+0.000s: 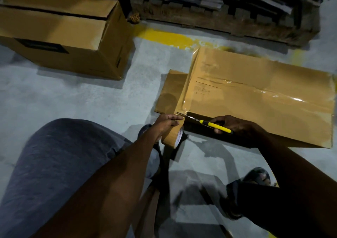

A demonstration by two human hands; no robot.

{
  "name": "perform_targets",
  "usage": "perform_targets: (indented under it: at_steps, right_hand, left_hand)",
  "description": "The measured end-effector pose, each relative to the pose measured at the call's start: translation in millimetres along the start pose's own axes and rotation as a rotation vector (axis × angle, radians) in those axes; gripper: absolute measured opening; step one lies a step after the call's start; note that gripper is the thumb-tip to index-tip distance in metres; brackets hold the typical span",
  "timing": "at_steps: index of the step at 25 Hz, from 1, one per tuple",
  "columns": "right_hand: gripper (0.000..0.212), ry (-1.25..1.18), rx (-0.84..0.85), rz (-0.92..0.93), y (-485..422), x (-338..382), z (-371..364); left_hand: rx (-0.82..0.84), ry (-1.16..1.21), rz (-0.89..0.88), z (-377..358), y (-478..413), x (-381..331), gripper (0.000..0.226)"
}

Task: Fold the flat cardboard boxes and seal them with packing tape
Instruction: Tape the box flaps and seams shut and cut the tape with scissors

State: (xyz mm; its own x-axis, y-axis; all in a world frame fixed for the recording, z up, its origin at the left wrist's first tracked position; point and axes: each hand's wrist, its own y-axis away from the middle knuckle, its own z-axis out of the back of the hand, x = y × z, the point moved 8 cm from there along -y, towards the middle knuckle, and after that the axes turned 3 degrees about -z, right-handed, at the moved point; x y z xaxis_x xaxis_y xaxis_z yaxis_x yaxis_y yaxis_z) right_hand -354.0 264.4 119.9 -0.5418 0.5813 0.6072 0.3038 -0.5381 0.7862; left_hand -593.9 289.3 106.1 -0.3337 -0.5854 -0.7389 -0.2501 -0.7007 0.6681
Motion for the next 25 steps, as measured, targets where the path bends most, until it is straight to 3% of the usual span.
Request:
perform_targets:
  at_steps: [16,18,21,25]
  right_hand:
    - [0.015,0.105,-0.062,0.085,-7,16,-2]
    - [0.02,0.214,-0.096,0.071,-11,15,-5]
    - [0.052,0.248,-0.038,0.042,-16,5,-22]
    - [0.036,0.336,-0.104,0.023,1,3,-23]
  left_hand:
    - [0.004,-0.004,0.032,2,0,0,0.027]
    - [0.015,-0.06,0.047,2,1,4,0.028]
    - [0.049,-0.232,0.069,1,11,6,0.028]
    - [0.085,-0.405,0.08,6,23,-11,0.015]
